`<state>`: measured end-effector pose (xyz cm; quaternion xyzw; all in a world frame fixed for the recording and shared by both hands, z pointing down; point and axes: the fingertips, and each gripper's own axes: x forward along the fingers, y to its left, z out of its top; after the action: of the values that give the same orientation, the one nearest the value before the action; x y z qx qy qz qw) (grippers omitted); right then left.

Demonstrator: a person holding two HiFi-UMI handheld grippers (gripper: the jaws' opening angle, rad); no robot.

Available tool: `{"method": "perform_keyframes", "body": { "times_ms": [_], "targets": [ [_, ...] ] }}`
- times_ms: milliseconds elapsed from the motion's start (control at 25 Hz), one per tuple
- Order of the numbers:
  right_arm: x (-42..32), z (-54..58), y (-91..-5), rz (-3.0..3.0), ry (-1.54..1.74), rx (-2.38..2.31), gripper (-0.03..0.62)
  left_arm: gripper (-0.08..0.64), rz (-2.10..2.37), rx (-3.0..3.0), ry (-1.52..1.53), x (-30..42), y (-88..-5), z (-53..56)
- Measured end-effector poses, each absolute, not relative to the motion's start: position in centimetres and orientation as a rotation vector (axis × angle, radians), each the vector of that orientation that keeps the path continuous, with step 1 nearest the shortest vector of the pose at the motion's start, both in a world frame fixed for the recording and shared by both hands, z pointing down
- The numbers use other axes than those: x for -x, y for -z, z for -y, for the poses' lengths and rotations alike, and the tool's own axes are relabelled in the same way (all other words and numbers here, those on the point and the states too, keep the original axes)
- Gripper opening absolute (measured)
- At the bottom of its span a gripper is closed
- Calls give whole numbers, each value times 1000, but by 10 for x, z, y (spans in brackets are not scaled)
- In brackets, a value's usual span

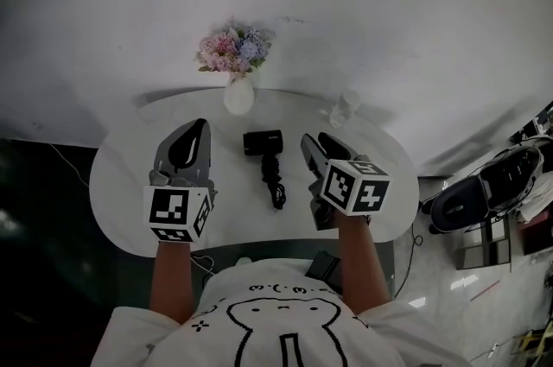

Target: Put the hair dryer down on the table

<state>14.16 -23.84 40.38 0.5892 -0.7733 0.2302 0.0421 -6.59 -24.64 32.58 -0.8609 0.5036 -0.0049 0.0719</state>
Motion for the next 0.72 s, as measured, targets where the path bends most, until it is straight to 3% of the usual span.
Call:
{"method": "perform_keyframes", "body": {
  "times_ms": [480,720],
  "targets": [
    [-157,231,-348,2366,-311,-1873,6,20,-1458,2586,-14,53,-310,253],
    [-167,220,-320,2354,-66,-1924,0,20,-1443,2580,-32,49,-302,250]
  ]
}}
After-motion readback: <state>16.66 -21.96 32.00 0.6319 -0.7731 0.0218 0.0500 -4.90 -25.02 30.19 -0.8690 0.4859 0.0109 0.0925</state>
